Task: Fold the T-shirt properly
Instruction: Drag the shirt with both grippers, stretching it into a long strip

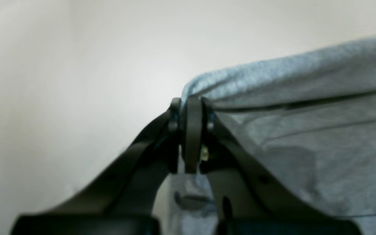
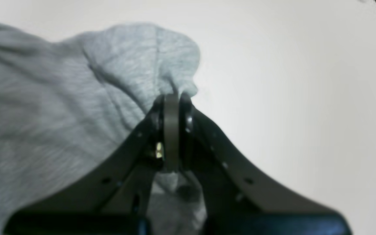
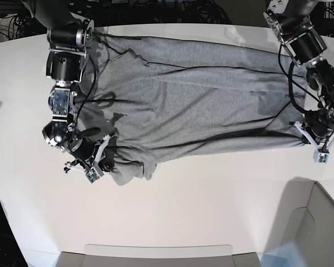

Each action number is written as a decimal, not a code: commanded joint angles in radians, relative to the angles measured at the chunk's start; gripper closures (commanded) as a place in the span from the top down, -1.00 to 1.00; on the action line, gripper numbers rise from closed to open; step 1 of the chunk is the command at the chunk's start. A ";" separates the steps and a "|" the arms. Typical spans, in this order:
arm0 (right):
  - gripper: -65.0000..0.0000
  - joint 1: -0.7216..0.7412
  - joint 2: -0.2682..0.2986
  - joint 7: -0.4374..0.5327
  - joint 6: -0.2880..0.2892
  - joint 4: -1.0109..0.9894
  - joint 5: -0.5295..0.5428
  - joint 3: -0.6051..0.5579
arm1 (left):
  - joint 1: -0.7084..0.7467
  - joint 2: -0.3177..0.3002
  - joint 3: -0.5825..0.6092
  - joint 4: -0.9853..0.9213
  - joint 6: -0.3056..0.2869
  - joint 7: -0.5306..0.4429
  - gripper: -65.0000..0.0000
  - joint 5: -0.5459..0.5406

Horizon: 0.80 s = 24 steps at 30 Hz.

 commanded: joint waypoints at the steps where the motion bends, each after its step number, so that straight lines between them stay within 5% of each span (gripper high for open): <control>1: -1.00 0.016 0.003 0.018 0.011 0.047 0.019 0.004 | -0.030 -0.036 -0.004 0.017 0.005 -0.015 -1.00 -0.005; 13: -1.00 -0.100 0.012 -0.335 0.011 0.338 0.148 0.021 | 0.016 -0.109 0.101 0.019 0.005 -0.015 -1.00 -0.005; 24: -1.00 -0.298 0.009 -0.353 0.011 0.549 0.151 0.050 | 0.081 -0.182 0.150 0.019 0.005 -0.015 -1.00 -0.006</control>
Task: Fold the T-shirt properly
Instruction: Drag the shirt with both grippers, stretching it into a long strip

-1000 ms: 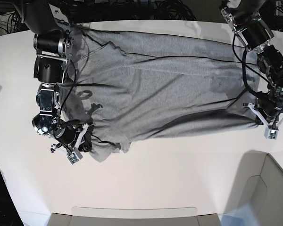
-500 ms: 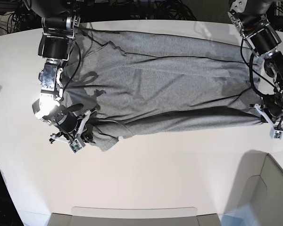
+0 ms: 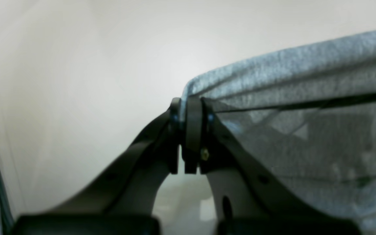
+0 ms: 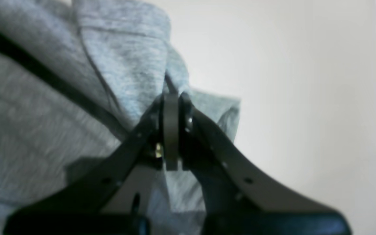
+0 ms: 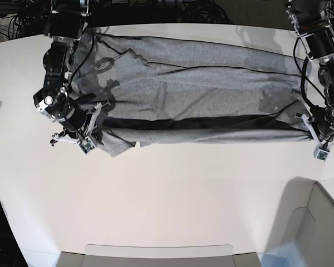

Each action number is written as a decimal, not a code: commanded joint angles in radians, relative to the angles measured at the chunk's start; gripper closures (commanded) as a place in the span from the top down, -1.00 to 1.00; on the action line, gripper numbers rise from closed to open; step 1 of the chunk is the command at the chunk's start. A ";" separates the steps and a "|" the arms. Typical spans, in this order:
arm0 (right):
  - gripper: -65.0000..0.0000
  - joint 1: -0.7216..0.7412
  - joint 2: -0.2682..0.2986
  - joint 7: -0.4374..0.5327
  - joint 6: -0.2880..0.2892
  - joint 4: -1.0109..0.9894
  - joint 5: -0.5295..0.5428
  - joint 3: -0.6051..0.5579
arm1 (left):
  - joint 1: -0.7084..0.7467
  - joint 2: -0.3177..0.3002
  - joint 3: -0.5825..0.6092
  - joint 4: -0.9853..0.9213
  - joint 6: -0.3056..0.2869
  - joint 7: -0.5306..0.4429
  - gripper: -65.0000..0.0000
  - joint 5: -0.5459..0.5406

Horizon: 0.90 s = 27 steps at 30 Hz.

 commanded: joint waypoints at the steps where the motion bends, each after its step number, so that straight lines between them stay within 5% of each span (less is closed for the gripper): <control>1: -1.00 0.011 0.007 0.017 0.011 0.035 0.007 0.029 | -0.007 -0.028 -0.010 0.015 0.006 -0.003 -1.00 0.007; 10: -1.00 -0.096 0.004 0.016 0.011 0.121 0.008 0.118 | 0.040 -0.028 -0.014 0.038 0.006 -0.003 -1.00 0.007; 19: -1.00 -0.121 -0.030 -0.085 0.011 0.201 0.002 0.243 | 0.169 -0.026 -0.014 0.187 0.006 -0.003 -1.00 0.007; 27: -1.00 -0.204 -0.032 -0.076 0.011 0.245 0.003 0.252 | 0.201 -0.022 -0.016 0.187 0.006 -0.003 -1.00 0.007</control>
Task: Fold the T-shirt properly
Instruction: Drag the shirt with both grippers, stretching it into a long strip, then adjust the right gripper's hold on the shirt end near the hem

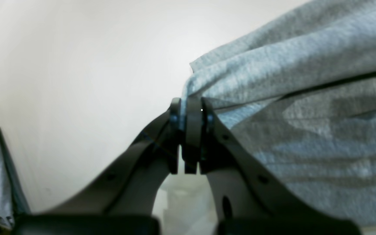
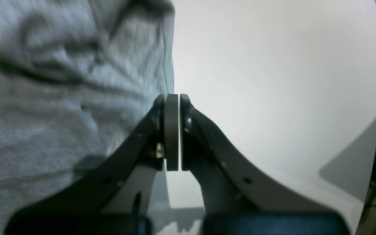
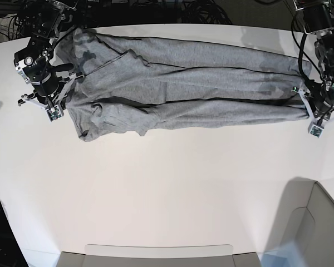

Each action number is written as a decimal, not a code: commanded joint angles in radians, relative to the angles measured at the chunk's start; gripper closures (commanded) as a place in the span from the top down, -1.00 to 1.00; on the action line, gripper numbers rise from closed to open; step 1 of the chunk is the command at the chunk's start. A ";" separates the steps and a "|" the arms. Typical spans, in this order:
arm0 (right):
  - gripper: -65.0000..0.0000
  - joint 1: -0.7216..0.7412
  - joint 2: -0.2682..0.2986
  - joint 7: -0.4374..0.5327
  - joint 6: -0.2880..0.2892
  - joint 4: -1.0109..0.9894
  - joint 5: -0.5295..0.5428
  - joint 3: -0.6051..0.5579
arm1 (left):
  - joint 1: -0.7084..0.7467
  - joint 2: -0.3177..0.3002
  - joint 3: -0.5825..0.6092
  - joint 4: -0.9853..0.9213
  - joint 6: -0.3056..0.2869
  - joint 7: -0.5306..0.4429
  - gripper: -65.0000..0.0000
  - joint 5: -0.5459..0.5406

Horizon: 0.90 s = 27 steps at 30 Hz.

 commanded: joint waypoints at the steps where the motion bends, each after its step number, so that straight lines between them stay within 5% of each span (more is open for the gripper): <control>1: -1.00 0.014 0.009 0.025 0.011 0.024 0.016 0.000 | -0.009 -0.022 -0.010 0.013 0.006 -0.006 -1.00 0.005; 6: -0.96 0.019 0.007 0.017 0.011 0.082 0.016 -0.046 | -0.009 -0.021 -0.010 0.013 0.006 -0.006 -1.00 0.005; 12: -0.51 0.071 -0.062 0.016 0.011 0.128 0.015 -0.123 | -0.009 -0.021 -0.010 0.013 0.006 -0.006 -1.00 0.005; 16: -0.52 0.143 -0.103 -0.104 0.011 0.124 0.013 -0.120 | -0.009 -0.019 -0.010 0.013 0.006 -0.006 -1.00 0.005; 20: -0.52 0.228 -0.083 -0.267 0.011 0.050 0.002 -0.141 | -0.009 -0.002 -0.010 0.013 0.006 -0.006 -1.00 0.005; 27: -0.52 0.246 -0.069 -0.310 0.011 0.010 0.001 -0.135 | -0.009 0.007 -0.010 0.011 0.006 -0.006 -1.00 0.005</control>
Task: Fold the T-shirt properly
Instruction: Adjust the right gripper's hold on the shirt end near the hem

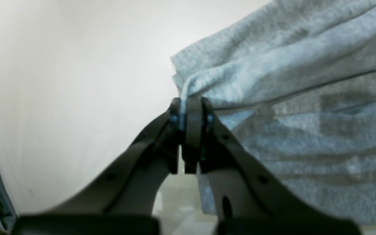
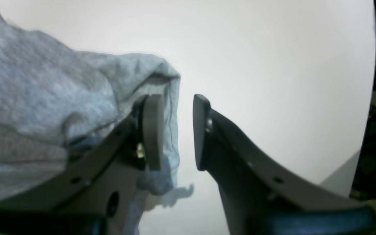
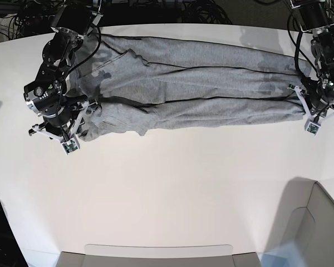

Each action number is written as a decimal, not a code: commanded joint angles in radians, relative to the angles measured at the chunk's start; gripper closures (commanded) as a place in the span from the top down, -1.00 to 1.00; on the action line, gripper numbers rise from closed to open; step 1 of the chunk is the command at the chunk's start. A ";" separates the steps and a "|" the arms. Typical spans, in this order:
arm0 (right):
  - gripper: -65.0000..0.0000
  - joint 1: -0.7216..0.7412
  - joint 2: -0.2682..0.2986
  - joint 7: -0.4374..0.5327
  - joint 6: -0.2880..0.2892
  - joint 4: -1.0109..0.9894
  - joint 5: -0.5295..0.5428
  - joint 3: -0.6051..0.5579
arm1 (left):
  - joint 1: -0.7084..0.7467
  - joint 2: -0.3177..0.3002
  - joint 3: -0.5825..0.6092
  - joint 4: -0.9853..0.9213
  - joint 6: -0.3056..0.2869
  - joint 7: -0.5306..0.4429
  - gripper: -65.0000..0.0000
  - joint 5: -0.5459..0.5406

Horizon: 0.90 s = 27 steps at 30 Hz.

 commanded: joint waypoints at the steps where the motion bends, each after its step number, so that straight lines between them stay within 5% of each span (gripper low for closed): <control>1: -0.52 0.008 0.003 0.009 0.011 0.012 0.005 -0.001 | -0.014 -0.020 -0.010 0.014 0.005 -0.006 -1.00 0.002; 17: -0.52 -0.015 -0.002 0.019 0.011 -0.122 0.011 -0.010 | -0.019 -0.017 -0.009 0.014 0.005 -0.006 -1.00 0.002; 27: -0.52 -0.017 -0.028 0.116 0.011 -0.137 0.006 -0.058 | -0.019 0.004 -0.004 0.014 0.005 -0.006 -1.00 0.002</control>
